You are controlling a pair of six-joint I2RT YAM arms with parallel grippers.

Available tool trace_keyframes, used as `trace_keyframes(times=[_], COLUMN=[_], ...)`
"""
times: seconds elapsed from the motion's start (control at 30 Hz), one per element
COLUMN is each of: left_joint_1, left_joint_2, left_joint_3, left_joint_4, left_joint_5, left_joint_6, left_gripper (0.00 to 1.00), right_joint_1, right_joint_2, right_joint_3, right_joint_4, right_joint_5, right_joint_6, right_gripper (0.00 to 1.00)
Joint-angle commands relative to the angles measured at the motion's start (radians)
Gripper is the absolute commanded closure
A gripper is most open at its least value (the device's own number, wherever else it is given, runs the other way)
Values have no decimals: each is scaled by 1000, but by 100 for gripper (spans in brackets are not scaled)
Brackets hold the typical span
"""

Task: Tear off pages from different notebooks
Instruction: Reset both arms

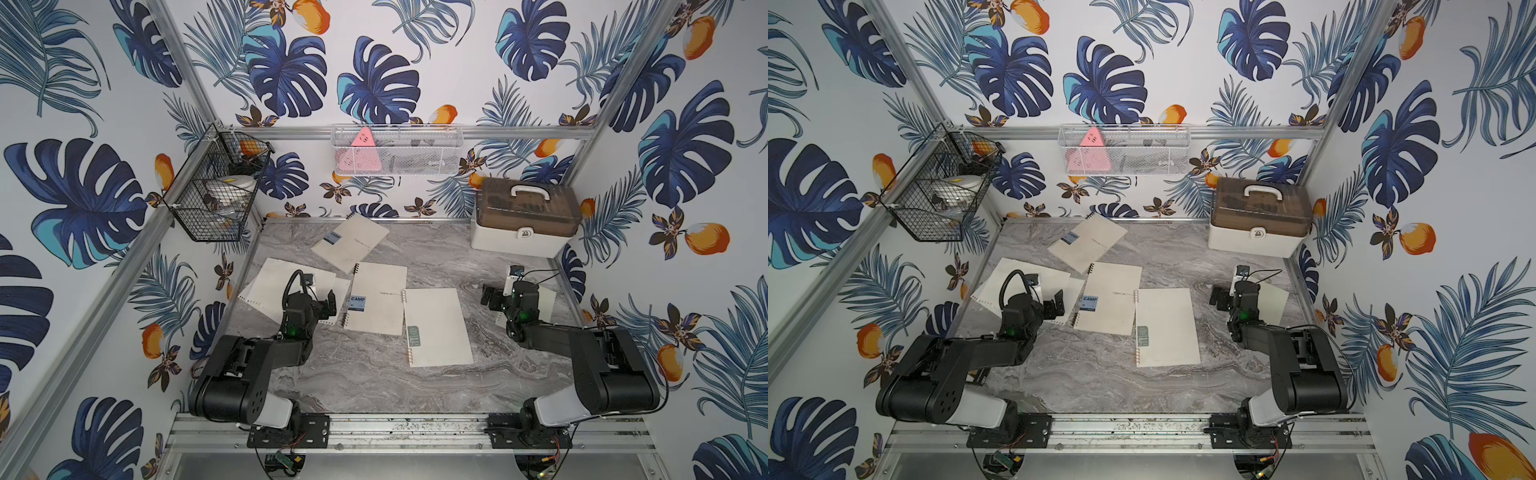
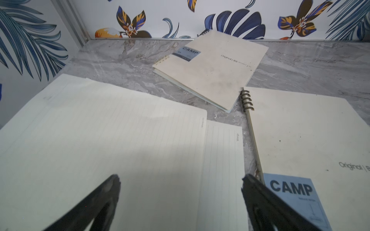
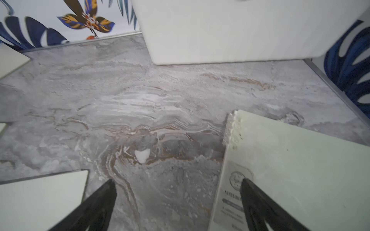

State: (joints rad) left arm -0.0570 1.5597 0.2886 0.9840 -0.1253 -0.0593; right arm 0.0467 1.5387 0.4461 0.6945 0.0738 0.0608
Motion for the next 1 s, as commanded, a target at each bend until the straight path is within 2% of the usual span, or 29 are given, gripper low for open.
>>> trace_keyframes(times=[0.0,0.03,0.07,0.1,0.13,0.17,0.2,0.23,0.3,0.37,0.43,0.97], left_joint_1=[17,16,15,14,14,14,14,14,14,14,14,14], left_joint_2=[106,47,86,114,75,91,103,78,93,85,85,90], left_joint_3=[-34,-1,21,50,114,89,83,94,84,85,84,83], left_joint_4=[285,113,139,147,-69,11,53,-20,35,13,17,32], left_joint_5=[22,10,15,20,31,31,19,25,23,26,27,26], left_joint_6=[33,28,37,48,42,45,45,46,46,43,43,46], left_gripper=[1,1,1,1,1,1,1,1,1,1,1,1], right_joint_1=[-8,-8,-10,-4,4,5,7,8,8,8,9,10], right_joint_2=[152,102,97,130,119,105,115,125,108,125,115,120], right_joint_3=[-75,-45,-10,-17,-16,-8,-15,-23,-9,-20,-13,-18], right_joint_4=[388,245,159,233,210,159,197,239,168,232,190,212], right_joint_5=[-32,-54,-63,-79,-62,-47,-46,-44,-43,-45,-48,-46], right_joint_6=[-19,-32,-41,-57,-63,-56,-61,-62,-60,-63,-61,-62], right_gripper=[0,0,0,0,0,0,0,0,0,0,0,0])
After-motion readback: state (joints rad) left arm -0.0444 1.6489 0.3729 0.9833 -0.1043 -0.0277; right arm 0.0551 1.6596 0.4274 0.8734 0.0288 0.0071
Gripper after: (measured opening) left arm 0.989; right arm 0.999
